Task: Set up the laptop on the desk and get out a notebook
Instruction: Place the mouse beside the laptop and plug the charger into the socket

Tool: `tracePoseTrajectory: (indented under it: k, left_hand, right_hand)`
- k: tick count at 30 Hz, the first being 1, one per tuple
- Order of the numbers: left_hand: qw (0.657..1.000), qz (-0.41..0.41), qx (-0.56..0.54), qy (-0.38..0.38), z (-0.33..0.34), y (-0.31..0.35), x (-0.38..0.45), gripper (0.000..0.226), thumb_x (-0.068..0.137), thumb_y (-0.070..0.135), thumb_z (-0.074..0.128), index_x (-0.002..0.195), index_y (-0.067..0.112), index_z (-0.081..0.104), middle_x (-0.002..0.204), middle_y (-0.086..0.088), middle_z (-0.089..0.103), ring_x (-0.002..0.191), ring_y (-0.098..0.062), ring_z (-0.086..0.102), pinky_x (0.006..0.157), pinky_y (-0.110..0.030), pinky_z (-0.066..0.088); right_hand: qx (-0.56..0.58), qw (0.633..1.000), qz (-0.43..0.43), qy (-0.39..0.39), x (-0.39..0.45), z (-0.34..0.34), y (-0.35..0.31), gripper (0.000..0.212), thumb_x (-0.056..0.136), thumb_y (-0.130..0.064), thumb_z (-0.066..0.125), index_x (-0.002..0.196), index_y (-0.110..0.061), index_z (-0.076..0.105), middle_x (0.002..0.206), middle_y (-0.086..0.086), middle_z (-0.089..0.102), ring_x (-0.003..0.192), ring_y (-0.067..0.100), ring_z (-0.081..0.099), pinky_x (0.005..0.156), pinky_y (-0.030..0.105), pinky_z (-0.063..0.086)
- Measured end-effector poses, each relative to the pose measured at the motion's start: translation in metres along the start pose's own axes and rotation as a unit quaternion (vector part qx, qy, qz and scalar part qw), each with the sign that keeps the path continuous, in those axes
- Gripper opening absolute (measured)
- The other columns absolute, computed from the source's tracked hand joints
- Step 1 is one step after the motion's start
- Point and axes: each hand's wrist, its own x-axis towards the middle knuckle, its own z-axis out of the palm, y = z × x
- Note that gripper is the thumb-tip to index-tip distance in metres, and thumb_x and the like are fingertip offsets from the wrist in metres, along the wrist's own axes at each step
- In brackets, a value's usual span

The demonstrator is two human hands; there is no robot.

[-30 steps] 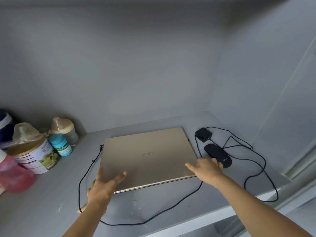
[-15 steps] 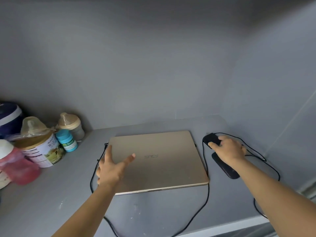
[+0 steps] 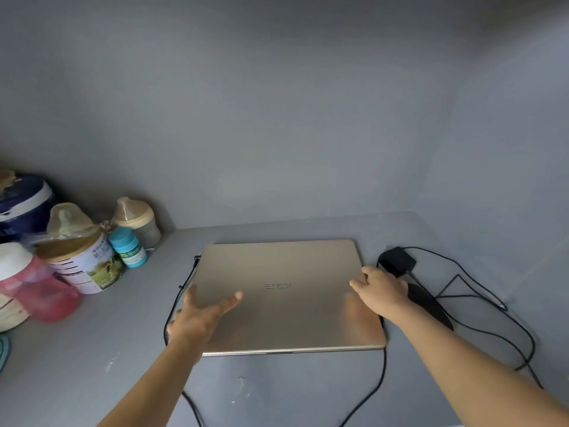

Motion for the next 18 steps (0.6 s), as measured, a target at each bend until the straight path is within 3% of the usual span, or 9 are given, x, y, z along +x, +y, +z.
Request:
tracePoseTrajectory:
  k: [1,5,9,11,18]
  left_hand:
    - [1.000,-0.003,0.000,-0.003,0.001,0.003,-0.003,0.143,0.011,0.087,0.068,0.140,0.045,0.023,0.141,-0.005,0.044,0.133,-0.032,0.036,0.109,-0.047,0.035]
    - [1.000,-0.001,0.018,-0.022,0.008,0.012,-0.018,0.144,0.014,0.085,0.070,0.143,0.044,0.022,0.147,-0.006,0.037,0.138,-0.032,0.030,0.113,-0.045,0.030]
    - [0.998,0.004,0.055,-0.014,0.014,0.017,-0.028,0.117,0.049,0.070,0.077,0.147,0.043,0.017,0.149,-0.011,0.031,0.140,-0.035,0.020,0.112,-0.046,0.028]
    - [0.998,0.006,0.058,-0.013,0.016,0.017,-0.028,0.116,0.052,0.069,0.077,0.147,0.044,0.015,0.148,-0.012,0.030,0.139,-0.035,0.020,0.111,-0.046,0.029]
    - [0.997,0.008,0.067,-0.022,0.023,0.022,-0.032,0.115,0.054,0.069,0.076,0.147,0.045,0.012,0.147,-0.013,0.028,0.138,-0.034,0.017,0.110,-0.046,0.029]
  right_hand:
    - [-0.004,1.000,0.002,0.004,0.001,-0.001,-0.001,0.036,0.091,-0.043,0.043,0.116,-0.018,0.053,0.108,0.005,0.065,0.112,0.029,0.055,0.094,0.039,0.034]
    - [-0.002,1.000,0.004,0.006,0.005,-0.007,0.002,0.025,0.090,-0.039,0.046,0.093,-0.015,0.047,0.091,0.005,0.060,0.106,0.032,0.058,0.091,0.039,0.035]
    - [0.003,1.000,0.009,0.002,0.006,-0.013,0.002,0.045,0.091,-0.040,0.046,0.127,-0.013,0.046,0.118,0.008,0.064,0.116,0.033,0.054,0.099,0.041,0.033]
    - [0.013,1.000,0.013,0.002,0.004,-0.014,0.000,0.054,0.091,-0.042,0.048,0.137,-0.014,0.038,0.124,0.009,0.062,0.119,0.033,0.051,0.102,0.041,0.032]
    - [0.075,0.996,0.038,0.001,-0.003,-0.018,0.001,0.070,0.088,-0.050,0.053,0.144,-0.018,0.027,0.132,0.012,0.055,0.128,0.035,0.041,0.107,0.042,0.027]
